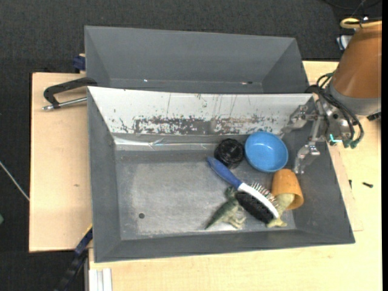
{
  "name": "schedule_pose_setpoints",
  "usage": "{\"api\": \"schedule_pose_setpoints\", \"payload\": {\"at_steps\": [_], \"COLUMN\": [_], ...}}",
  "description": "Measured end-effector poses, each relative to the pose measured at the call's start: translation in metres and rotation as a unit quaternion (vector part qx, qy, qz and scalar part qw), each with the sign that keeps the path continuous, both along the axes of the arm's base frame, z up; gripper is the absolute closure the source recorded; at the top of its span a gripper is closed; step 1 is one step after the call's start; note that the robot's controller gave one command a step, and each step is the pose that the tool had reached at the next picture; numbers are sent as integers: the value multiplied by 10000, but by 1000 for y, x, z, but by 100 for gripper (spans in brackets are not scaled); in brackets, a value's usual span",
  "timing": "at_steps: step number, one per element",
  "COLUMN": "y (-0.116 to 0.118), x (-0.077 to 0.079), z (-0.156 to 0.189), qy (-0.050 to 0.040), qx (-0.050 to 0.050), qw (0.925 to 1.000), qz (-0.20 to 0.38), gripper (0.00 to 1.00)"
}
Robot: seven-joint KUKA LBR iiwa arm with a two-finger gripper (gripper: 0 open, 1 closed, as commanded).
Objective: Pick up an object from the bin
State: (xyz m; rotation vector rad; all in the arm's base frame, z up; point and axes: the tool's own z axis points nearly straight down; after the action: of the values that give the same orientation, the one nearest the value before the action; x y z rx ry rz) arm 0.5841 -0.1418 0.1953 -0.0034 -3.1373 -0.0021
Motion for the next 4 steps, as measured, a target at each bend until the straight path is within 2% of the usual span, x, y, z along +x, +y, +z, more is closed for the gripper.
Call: {"api": "schedule_pose_setpoints", "payload": {"at_steps": [1, 4], "y": [49, 48], "x": [15, 19], "z": [-124, -117], "qy": [-59, -41], "qx": [-11, -12], "qw": [9987, 9987], "qz": [-512, -513], "gripper": [0, 0]}}
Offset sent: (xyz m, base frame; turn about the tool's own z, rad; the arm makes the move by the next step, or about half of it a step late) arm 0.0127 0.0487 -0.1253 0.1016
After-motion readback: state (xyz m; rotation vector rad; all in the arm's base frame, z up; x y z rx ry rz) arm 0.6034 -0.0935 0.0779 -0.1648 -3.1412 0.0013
